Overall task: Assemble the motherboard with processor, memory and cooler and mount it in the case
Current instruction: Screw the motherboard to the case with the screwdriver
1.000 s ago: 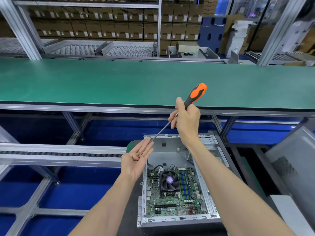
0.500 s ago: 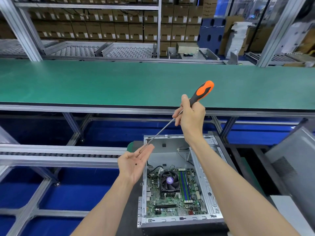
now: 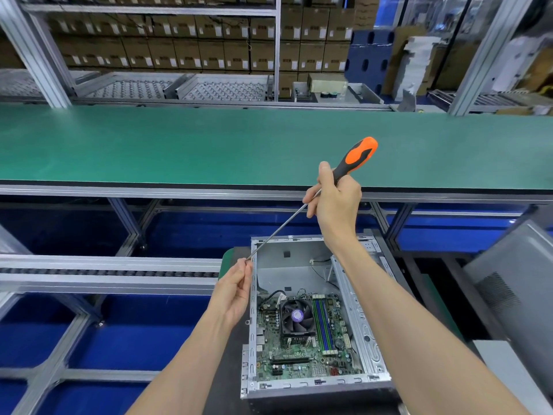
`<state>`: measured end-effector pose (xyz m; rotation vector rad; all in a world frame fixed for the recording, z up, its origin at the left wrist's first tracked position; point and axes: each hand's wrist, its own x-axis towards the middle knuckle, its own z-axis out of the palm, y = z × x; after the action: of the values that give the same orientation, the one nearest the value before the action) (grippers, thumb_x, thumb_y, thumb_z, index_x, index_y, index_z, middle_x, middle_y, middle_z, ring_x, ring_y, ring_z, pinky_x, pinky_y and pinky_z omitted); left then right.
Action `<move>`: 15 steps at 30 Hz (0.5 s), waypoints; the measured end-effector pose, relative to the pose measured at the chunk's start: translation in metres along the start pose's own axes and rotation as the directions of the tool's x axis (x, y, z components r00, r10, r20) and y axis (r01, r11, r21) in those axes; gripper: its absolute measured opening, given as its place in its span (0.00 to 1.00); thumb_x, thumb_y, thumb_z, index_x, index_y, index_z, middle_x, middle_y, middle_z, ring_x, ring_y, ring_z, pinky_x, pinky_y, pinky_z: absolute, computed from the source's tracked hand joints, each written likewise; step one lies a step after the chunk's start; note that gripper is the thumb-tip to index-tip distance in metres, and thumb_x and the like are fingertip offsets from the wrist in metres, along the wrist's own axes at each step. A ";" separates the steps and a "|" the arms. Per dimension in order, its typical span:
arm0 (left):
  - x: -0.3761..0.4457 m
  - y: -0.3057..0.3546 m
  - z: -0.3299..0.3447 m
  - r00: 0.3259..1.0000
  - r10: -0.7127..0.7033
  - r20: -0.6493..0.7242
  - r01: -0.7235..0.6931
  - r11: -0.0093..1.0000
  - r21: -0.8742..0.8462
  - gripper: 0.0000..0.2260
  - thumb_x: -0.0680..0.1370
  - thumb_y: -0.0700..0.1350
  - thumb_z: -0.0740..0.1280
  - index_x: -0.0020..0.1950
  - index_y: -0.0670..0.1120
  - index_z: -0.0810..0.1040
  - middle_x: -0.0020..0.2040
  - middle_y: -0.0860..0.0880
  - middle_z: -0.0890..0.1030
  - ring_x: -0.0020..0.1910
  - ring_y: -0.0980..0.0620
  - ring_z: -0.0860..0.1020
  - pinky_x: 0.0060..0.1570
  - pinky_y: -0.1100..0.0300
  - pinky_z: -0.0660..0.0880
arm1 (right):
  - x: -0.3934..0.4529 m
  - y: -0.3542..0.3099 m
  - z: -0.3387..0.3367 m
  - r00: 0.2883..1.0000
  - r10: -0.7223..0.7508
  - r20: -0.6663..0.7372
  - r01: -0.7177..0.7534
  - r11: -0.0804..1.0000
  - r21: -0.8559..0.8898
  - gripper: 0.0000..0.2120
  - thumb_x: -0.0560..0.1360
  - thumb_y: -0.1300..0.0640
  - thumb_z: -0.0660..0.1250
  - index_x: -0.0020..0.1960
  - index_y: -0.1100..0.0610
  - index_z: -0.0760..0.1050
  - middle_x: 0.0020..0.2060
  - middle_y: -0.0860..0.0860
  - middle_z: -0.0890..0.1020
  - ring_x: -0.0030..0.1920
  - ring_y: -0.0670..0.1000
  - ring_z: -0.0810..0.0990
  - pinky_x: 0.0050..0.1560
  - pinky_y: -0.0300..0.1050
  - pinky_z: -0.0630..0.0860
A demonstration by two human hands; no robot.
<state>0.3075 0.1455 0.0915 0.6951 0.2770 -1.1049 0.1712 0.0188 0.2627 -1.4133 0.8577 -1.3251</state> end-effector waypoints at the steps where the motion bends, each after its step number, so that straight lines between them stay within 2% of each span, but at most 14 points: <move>1: 0.000 0.000 0.000 1.000 -0.010 -0.003 0.010 1.000 -0.017 0.06 0.80 0.36 0.66 0.49 0.34 0.81 0.46 0.40 0.84 0.43 0.52 0.85 0.37 0.66 0.81 | 0.000 0.000 0.000 1.000 -0.003 0.002 0.003 1.000 0.000 0.26 0.83 0.50 0.60 0.27 0.57 0.71 0.24 0.59 0.79 0.20 0.53 0.72 0.29 0.42 0.76; 4: -0.001 -0.003 0.003 1.000 -0.021 -0.016 0.020 0.997 -0.076 0.08 0.80 0.37 0.67 0.46 0.35 0.83 0.44 0.41 0.84 0.41 0.54 0.85 0.35 0.66 0.81 | -0.003 0.000 0.001 1.000 -0.012 0.005 0.012 1.000 -0.003 0.26 0.83 0.50 0.60 0.26 0.53 0.72 0.24 0.58 0.80 0.20 0.53 0.72 0.31 0.42 0.76; 7: -0.003 -0.004 0.010 1.000 -0.015 -0.027 0.012 0.993 -0.116 0.05 0.77 0.38 0.69 0.49 0.36 0.82 0.45 0.42 0.84 0.42 0.54 0.85 0.36 0.66 0.81 | -0.005 -0.003 0.002 1.000 -0.011 0.012 0.011 1.000 0.002 0.27 0.83 0.50 0.59 0.25 0.47 0.76 0.25 0.58 0.80 0.20 0.53 0.73 0.31 0.43 0.75; 9: -0.005 -0.005 0.013 1.000 -0.014 -0.026 0.010 0.987 -0.158 0.10 0.73 0.38 0.71 0.52 0.37 0.82 0.46 0.43 0.84 0.43 0.54 0.85 0.37 0.66 0.81 | -0.007 -0.004 0.004 1.000 -0.010 0.017 0.009 1.000 0.015 0.26 0.83 0.49 0.59 0.26 0.44 0.77 0.25 0.59 0.80 0.21 0.54 0.74 0.31 0.44 0.74; 12: -0.006 -0.006 0.019 1.000 -0.007 -0.023 0.001 0.970 -0.243 0.15 0.71 0.39 0.72 0.56 0.37 0.81 0.50 0.44 0.84 0.48 0.54 0.84 0.39 0.65 0.82 | -0.008 -0.005 0.005 1.000 -0.007 0.022 0.006 0.999 0.033 0.26 0.83 0.49 0.59 0.26 0.45 0.78 0.26 0.61 0.79 0.22 0.56 0.74 0.32 0.45 0.73; 15: -0.007 -0.008 0.023 0.999 0.015 -0.028 -0.023 0.949 -0.316 0.19 0.67 0.39 0.73 0.57 0.38 0.81 0.51 0.46 0.84 0.47 0.55 0.84 0.39 0.66 0.81 | -0.008 -0.004 0.006 1.000 0.015 0.023 -0.016 0.998 0.054 0.26 0.83 0.49 0.59 0.26 0.45 0.77 0.26 0.59 0.80 0.22 0.55 0.73 0.28 0.40 0.70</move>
<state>0.2949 0.1337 0.1096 0.4249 0.4577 -1.0044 0.1751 0.0284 0.2643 -1.3741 0.8105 -1.3091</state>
